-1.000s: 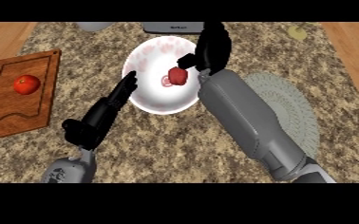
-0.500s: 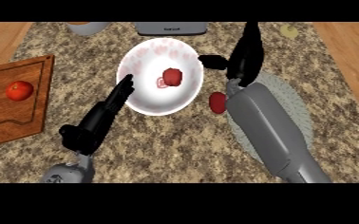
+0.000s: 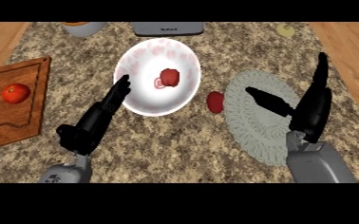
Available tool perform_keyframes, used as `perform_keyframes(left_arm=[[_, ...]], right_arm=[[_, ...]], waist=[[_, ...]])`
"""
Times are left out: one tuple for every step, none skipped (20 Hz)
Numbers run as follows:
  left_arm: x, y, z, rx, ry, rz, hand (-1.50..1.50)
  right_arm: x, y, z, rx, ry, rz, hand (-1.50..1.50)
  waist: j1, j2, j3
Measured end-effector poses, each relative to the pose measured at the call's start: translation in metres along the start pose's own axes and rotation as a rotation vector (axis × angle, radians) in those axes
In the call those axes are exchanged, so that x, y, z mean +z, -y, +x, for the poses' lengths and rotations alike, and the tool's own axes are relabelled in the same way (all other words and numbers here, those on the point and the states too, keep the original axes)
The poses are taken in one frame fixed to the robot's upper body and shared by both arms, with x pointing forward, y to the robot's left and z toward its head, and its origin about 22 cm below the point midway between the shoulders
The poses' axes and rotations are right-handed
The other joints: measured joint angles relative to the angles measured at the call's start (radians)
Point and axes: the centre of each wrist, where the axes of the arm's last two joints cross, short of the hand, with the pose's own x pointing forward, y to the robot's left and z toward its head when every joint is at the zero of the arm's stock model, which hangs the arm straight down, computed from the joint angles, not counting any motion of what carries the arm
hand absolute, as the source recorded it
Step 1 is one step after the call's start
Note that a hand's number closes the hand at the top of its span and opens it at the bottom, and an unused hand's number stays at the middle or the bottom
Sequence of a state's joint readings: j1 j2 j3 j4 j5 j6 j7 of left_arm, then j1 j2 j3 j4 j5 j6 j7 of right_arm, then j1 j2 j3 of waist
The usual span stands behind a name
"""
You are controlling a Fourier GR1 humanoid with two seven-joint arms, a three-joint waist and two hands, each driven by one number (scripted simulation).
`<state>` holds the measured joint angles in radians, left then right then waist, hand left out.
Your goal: Pick the bell pepper from the placemat and place it in the bowl
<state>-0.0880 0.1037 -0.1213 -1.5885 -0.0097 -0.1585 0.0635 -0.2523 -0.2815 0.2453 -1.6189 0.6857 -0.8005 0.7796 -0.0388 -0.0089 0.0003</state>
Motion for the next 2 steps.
perform_keyframes(left_arm=[[0.002,-0.002,-0.002,-0.002,0.003,0.0,0.0],[0.002,-0.003,0.0,-0.004,0.005,-0.002,0.0]], right_arm=[[0.0,0.014,-0.007,-0.007,-0.003,0.002,-1.5],[0.0,0.027,-0.013,-0.014,-0.006,0.008,-1.5]], waist=[[0.004,0.001,0.0],[0.008,0.002,0.0]])
